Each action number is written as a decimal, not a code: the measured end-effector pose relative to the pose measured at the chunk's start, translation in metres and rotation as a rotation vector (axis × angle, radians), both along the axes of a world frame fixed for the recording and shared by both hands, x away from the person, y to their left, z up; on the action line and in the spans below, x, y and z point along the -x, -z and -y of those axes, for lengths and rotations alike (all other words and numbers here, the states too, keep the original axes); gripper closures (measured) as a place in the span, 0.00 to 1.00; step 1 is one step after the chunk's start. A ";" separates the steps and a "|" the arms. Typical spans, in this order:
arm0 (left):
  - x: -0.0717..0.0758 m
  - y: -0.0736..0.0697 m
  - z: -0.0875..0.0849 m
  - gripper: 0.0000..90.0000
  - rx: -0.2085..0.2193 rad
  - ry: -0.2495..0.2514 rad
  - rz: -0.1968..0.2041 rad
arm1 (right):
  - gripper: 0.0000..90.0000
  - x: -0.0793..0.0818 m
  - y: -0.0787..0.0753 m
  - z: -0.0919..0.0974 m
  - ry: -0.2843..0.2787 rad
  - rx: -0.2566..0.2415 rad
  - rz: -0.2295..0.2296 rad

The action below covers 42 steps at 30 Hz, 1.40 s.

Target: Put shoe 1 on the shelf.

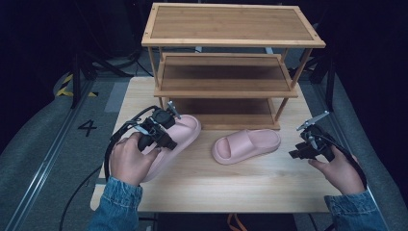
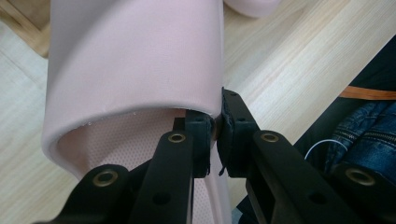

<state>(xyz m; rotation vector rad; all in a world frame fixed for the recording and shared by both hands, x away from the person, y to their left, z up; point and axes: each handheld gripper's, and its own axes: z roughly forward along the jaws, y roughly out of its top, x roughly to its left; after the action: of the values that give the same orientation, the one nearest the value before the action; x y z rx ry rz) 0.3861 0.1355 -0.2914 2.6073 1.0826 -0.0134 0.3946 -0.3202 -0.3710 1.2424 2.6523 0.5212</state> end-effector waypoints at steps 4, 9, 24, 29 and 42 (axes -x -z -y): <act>-0.002 -0.013 0.004 0.92 0.008 0.009 0.016 | 0.62 0.003 -0.001 0.004 0.011 -0.006 0.004; -0.008 -0.030 0.010 0.92 0.013 0.030 0.031 | 0.62 0.008 -0.002 0.012 0.028 -0.011 0.005; -0.028 -0.071 0.030 0.92 0.028 0.048 0.103 | 0.62 0.021 0.000 0.022 0.059 -0.019 0.003; -0.044 -0.079 0.042 0.91 0.030 0.051 0.118 | 0.63 0.032 -0.002 0.029 0.073 -0.023 0.018; -0.090 -0.089 0.081 0.89 0.005 0.066 0.291 | 0.64 0.036 -0.004 0.035 0.081 -0.031 0.025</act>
<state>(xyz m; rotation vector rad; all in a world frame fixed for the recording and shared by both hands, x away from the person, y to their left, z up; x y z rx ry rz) 0.4760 0.0547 -0.2029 2.5376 0.8918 0.3368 0.3584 -0.3557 -0.3666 1.3365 2.5706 0.5629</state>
